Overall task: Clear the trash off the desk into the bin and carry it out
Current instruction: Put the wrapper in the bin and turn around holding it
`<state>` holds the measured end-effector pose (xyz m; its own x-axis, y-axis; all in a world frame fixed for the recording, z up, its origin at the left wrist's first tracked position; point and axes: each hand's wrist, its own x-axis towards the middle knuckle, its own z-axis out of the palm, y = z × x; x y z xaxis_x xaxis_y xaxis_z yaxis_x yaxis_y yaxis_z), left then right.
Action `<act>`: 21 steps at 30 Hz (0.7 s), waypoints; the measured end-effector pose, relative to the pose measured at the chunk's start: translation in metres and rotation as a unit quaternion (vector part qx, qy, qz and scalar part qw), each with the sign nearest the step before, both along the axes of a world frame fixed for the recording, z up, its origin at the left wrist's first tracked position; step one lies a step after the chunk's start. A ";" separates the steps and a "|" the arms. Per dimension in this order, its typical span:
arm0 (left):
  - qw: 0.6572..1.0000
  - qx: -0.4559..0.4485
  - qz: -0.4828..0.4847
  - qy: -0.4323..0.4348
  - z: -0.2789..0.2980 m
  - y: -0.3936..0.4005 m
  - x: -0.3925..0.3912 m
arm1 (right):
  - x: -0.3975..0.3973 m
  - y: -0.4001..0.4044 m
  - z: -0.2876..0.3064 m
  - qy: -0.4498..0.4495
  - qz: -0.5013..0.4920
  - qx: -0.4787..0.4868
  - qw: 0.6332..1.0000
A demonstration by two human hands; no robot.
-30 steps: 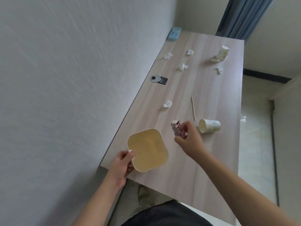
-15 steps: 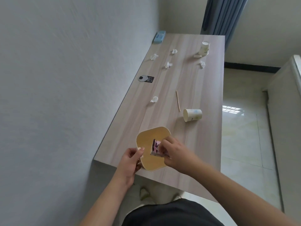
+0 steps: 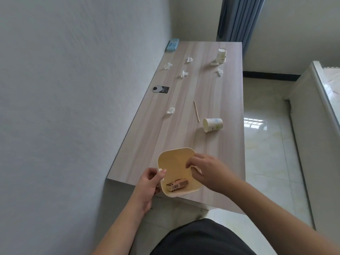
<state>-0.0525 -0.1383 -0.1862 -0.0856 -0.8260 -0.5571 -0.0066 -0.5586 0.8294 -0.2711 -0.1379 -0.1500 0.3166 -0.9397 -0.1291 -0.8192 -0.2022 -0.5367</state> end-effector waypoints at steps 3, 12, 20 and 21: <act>1.000 -0.004 0.003 0.019 -0.001 0.005 0.011 | -0.004 0.011 0.010 -0.017 -0.057 -0.011 0.998; 0.998 0.027 -0.015 0.063 -0.020 0.005 0.013 | -0.025 0.067 0.005 0.010 -0.225 -0.003 0.974; 0.988 0.020 -0.135 0.065 -0.022 0.011 -0.042 | -0.057 0.124 -0.001 0.107 -0.269 0.016 0.957; 0.986 0.022 -0.153 0.060 -0.021 0.013 -0.052 | -0.062 0.131 -0.002 0.112 -0.278 0.018 0.954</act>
